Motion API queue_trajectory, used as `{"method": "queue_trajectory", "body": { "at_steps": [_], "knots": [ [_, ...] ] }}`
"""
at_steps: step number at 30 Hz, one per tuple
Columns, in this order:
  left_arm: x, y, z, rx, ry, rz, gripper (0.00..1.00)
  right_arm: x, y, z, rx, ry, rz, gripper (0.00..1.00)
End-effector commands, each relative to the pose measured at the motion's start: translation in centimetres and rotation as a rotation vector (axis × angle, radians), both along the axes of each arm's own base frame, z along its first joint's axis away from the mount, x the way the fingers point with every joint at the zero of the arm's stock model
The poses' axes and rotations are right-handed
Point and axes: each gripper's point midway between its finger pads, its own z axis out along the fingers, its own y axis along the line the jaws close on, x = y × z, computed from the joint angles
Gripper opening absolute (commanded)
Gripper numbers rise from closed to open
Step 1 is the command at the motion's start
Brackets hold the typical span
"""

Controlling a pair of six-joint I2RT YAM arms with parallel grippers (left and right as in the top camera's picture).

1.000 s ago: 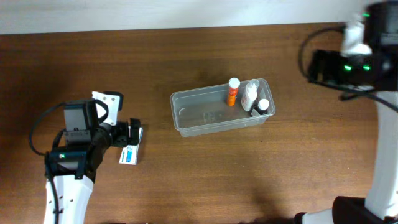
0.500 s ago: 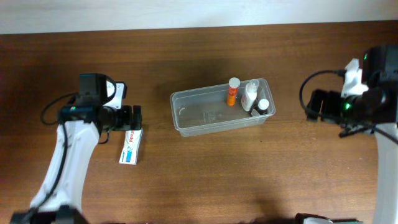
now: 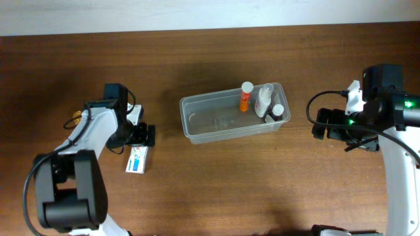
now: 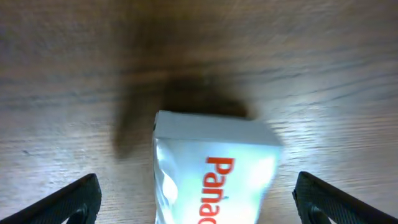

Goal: Pack container
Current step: 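Grasp the white Panadol box with the left gripper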

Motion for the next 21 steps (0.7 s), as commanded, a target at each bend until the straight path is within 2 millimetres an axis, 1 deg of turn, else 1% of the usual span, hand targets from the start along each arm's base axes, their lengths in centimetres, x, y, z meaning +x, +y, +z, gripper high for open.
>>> {"method": "queue_trajectory", "body": {
  "at_steps": [1,5,6,7,8,9,14,18,20,21],
  "knots": [
    [-1.1,0.6,-1.5,0.039,0.068,0.011,0.99,0.0,0.2,-0.1,0.003,0.001,0.002,1.0],
    [-1.8,0.6,-2.3,0.038,0.1,0.01,0.99,-0.1,0.2,-0.1,0.003,0.001,0.002,1.0],
    [-2.0,0.5,-2.4,0.037,0.105,0.01,0.96,0.0,0.2,-0.1,0.003,0.001,0.002,1.0],
    [-2.4,0.5,-2.5,0.036,0.118,0.01,0.9,0.0,0.2,-0.1,0.003,0.001,0.002,1.0],
    [-2.6,0.5,-2.5,0.036,0.125,0.01,0.8,0.0,0.2,-0.1,0.003,0.001,0.002,1.0],
    [-2.7,0.5,-2.5,0.036,0.129,0.01,0.76,-0.1,0.2,-0.1,0.003,0.001,0.002,1.0],
    [-2.9,0.5,-2.5,0.037,0.138,0.009,0.42,-0.1,0.2,-0.1,0.003,0.002,0.002,1.0],
    [-2.9,0.5,-2.5,0.037,0.138,0.01,0.28,-0.2,0.2,-0.1,0.004,0.005,0.002,1.0],
    [-2.8,0.5,-2.4,0.037,0.133,0.01,0.25,-0.1,0.2,-0.1,0.004,0.005,0.002,1.0],
    [-2.7,0.5,-2.3,0.037,0.132,0.01,0.25,-0.1,0.2,-0.1,0.004,0.005,0.002,1.0]
  ]
}}
